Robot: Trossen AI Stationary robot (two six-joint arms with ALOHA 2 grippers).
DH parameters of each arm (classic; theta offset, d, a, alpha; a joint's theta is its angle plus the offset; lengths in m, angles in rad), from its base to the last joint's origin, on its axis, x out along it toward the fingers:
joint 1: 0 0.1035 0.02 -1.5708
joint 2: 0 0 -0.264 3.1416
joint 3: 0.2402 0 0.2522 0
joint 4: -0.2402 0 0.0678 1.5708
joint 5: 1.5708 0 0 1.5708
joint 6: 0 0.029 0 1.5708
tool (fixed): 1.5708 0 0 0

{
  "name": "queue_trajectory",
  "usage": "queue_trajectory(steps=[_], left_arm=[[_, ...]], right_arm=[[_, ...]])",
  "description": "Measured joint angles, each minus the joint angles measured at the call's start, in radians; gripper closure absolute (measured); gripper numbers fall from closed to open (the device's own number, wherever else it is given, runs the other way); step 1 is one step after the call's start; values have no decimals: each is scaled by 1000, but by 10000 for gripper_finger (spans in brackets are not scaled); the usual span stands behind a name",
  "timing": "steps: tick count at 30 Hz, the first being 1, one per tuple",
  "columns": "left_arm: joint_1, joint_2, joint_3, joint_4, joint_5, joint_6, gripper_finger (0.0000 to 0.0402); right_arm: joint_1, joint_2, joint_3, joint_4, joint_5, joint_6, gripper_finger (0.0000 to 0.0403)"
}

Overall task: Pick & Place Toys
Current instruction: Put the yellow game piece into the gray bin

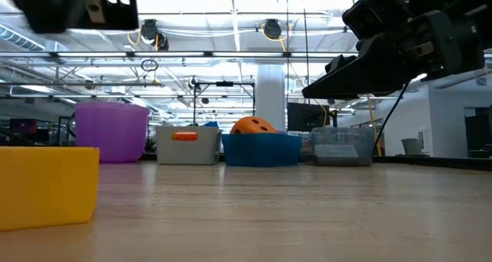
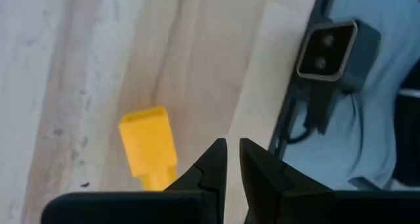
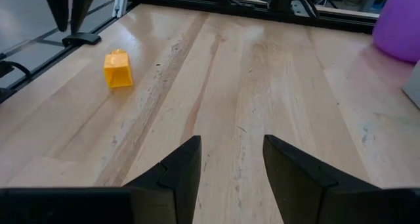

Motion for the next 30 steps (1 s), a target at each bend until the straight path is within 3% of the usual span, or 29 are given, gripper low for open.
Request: queue_trajectory(steps=[11, 21, 30], left_arm=[[14, 7, -19, -2, 11, -33, 343], [18, 8, -112, -15, 49, -89, 211], [22, 5, -118, 11, 49, -87, 105]], right_arm=[[0, 0, 0, -1, 0, 3, 248], [0, 0, 0, -2, 0, 4, 248], [0, 0, 0, -3, 0, 4, 248]])
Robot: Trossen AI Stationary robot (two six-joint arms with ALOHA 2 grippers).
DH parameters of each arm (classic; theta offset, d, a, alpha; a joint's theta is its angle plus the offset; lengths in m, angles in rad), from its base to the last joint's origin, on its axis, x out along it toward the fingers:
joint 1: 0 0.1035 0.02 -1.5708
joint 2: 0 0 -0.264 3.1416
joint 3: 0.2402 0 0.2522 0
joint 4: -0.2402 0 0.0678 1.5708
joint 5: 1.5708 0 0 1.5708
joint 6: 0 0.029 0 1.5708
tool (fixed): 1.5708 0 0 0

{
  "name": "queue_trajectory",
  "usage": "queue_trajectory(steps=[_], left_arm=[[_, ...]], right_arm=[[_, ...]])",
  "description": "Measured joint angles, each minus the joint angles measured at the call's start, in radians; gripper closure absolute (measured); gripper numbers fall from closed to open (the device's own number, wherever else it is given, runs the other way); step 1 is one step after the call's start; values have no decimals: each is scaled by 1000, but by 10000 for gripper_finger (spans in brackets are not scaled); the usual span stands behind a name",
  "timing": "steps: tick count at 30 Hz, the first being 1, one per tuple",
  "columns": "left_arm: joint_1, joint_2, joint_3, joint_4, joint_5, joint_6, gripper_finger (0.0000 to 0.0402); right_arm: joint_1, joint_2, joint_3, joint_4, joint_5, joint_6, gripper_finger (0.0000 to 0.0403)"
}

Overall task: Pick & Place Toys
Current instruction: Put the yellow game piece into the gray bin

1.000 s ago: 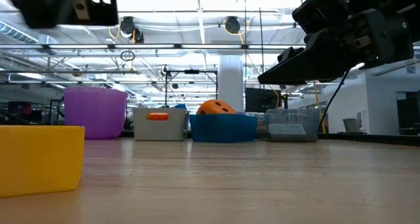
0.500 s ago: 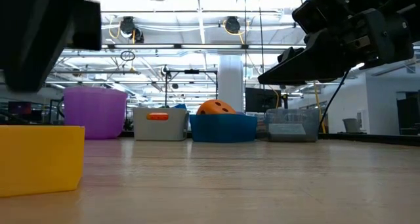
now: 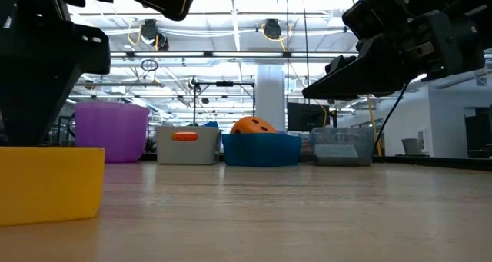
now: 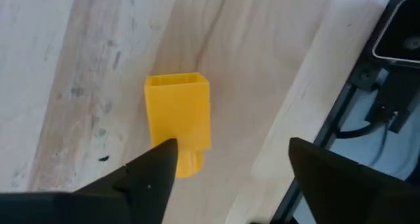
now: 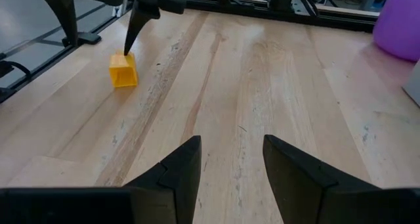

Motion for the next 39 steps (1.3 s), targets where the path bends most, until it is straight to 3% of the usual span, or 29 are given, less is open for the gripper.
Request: queue_trajectory(steps=[7, 12, 18, 39], left_arm=[[18, 0, 0, 1, 137, 16, 70], [49, 2, -1, -5, 238, 14, 73], [69, 2, -2, -6, 286, 4, 82], [68, 2, -2, -132, 74, 80, 80]], right_arm=[[0, 0, 0, -1, 0, 0, 248], [0, 0, 0, -1, 0, 0, 248], [0, 0, 0, -1, 0, 0, 248], [0, 0, 0, -1, 0, 0, 248]])
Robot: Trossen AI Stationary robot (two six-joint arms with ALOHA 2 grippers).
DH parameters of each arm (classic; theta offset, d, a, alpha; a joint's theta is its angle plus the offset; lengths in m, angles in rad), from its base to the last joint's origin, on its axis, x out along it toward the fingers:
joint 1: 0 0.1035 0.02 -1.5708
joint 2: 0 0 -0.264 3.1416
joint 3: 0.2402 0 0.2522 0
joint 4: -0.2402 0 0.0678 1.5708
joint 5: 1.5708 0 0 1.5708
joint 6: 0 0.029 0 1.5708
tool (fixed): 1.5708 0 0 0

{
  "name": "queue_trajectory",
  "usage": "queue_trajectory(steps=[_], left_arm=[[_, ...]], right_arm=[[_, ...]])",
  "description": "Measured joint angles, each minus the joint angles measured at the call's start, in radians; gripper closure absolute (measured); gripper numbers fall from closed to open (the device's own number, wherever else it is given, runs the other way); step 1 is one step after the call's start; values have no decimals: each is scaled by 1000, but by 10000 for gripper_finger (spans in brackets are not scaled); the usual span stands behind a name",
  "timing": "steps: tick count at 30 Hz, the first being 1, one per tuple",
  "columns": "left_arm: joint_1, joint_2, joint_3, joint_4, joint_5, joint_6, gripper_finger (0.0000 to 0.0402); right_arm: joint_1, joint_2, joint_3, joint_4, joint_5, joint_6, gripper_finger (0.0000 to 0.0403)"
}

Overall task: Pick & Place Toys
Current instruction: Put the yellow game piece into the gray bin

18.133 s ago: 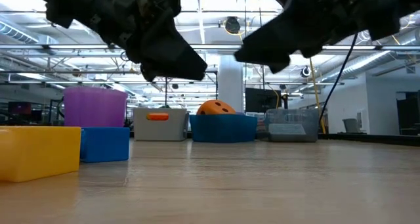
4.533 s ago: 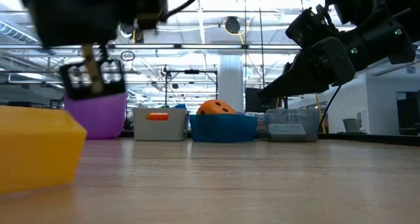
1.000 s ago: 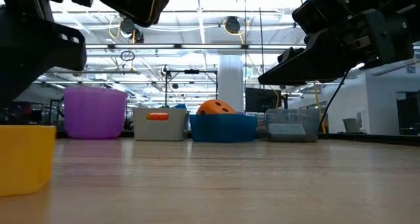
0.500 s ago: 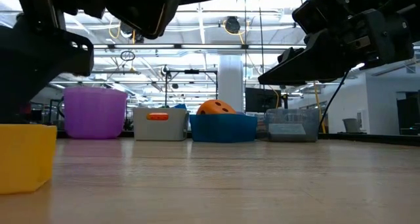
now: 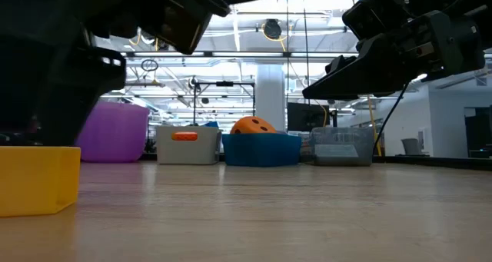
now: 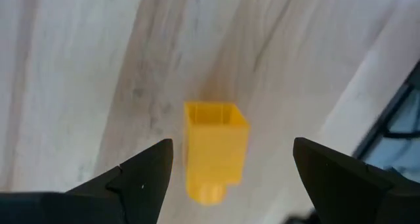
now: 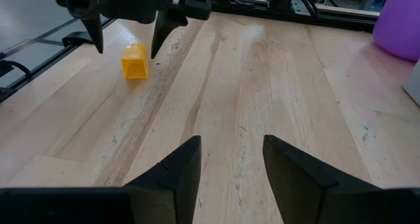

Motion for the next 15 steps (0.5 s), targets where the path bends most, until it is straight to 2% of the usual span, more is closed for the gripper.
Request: queue_trajectory(steps=[4, 15], left_arm=[[-11, 0, 0, 2, -68, 15, 80], [-47, 0, 0, 3, -156, 30, 80]], right_arm=[[0, 0, 0, -4, 0, 0, 248], [0, 0, 0, -6, 0, 0, 248]])
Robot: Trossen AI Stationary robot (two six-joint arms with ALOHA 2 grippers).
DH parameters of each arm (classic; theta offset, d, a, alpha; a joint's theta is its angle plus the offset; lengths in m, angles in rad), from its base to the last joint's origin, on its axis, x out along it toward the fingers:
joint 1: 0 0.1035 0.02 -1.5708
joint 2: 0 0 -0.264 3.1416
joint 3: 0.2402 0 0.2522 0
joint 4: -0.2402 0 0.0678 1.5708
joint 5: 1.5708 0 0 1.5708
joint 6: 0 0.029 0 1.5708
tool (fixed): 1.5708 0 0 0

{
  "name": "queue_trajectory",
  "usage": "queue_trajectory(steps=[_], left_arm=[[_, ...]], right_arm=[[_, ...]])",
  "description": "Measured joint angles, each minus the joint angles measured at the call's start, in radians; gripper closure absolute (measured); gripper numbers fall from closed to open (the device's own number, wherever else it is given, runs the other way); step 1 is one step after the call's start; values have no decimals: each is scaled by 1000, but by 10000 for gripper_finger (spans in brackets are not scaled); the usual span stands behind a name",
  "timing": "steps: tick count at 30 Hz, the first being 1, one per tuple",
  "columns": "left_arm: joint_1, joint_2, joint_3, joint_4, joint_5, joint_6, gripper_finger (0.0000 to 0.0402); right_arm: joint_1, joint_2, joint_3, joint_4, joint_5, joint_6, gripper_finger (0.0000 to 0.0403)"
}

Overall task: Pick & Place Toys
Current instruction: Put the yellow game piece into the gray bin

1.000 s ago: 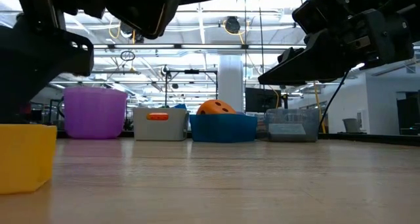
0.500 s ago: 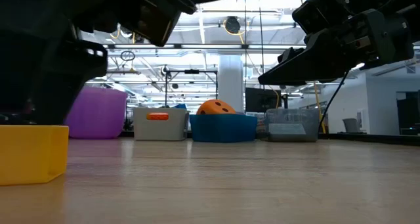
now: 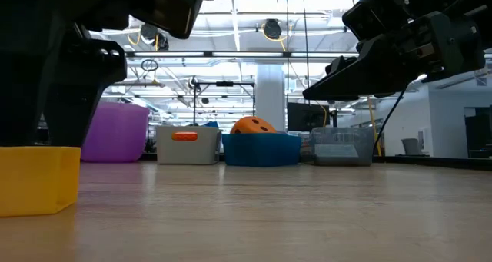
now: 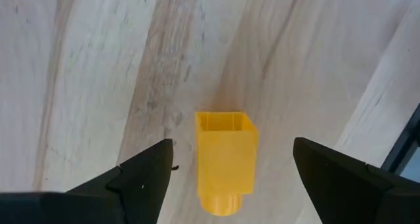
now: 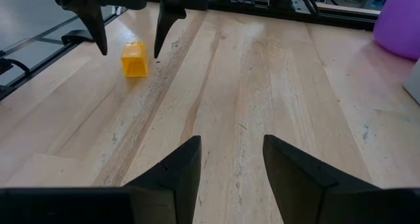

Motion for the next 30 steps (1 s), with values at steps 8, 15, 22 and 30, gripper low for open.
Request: queue_trajectory(steps=[8, 15, 22, 30], left_arm=[[-4, 0, 0, 1, -14, -24, 80], [-8, -1, -54, 21, -13, -30, 80], [-9, -1, -86, 24, -9, -24, 80], [-9, -1, -91, 23, -9, -24, 128]], right_arm=[[0, 0, 0, 0, 0, 0, 248], [0, 0, 0, -6, 2, 0, 248], [0, 0, 0, -6, 4, -2, 248], [0, 0, 0, -6, 4, -3, 248]])
